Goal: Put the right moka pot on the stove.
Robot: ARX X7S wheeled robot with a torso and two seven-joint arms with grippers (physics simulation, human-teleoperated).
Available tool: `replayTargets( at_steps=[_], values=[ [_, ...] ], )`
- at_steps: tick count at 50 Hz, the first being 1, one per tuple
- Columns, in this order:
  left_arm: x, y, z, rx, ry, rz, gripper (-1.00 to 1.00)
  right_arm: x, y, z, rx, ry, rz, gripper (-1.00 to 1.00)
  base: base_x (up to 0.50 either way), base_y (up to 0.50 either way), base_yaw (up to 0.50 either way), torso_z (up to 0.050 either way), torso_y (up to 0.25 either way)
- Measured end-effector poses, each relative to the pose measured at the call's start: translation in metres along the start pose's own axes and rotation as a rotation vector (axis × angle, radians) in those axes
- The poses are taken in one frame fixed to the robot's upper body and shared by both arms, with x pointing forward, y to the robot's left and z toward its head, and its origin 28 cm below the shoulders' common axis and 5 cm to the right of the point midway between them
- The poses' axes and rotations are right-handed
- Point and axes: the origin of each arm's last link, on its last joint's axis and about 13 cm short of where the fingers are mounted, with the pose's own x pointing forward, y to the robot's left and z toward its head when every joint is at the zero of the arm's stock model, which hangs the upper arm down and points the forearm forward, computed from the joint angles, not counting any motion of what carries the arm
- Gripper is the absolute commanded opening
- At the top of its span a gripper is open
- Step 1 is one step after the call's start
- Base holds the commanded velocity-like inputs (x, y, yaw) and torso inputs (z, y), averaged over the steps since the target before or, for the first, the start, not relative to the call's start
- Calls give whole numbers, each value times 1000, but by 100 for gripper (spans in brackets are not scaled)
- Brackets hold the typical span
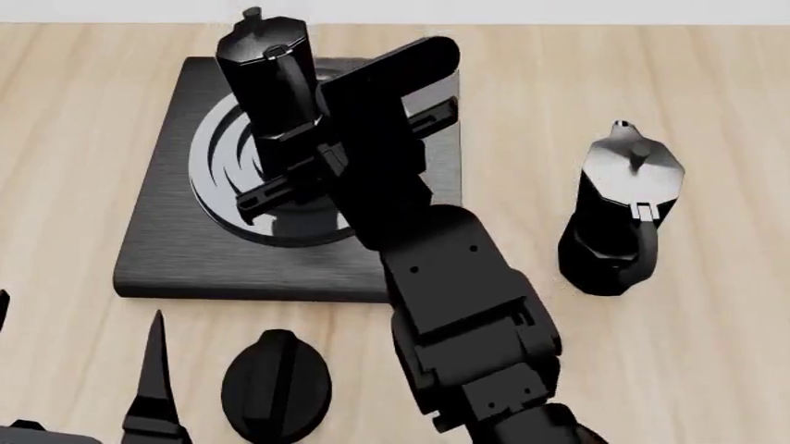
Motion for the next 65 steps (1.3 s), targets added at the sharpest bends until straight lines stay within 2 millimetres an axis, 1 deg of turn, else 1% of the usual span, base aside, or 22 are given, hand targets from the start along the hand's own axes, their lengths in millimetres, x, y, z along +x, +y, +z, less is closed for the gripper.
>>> replayTargets(
  at_steps=[6, 15, 16, 24, 33, 56, 65],
  values=[
    [0, 0, 0, -2, -2, 1, 100, 2, 1, 0, -3, -6, 2, -100, 0, 0, 0, 0, 0],
    [0, 0, 1, -3, -4, 5, 100, 0, 2, -3, -17, -7, 4, -100, 0, 0, 0, 0, 0],
    [0, 0, 1, -3, -4, 5, 100, -1, 2, -3, -18, -5, 4, 100, 0, 0, 3, 0, 0],
    [0, 1, 0, -2, -3, 8, 100, -15, 1, -14, -35, 51, -4, 100, 0, 0, 0, 0, 0],
    [0, 1, 0, 0, 0, 10, 100, -39, -3, -10, -43, 53, -25, 100, 0, 0, 0, 0, 0],
    [1, 0, -1, 14, 14, 17, 100, -133, -7, 23, -50, -31, -123, 100, 0, 0, 0, 0, 0],
    [1, 0, -2, 18, 18, 19, 100, -166, -5, 29, -54, -68, -164, 100, 0, 0, 0, 0, 0]
  ],
)
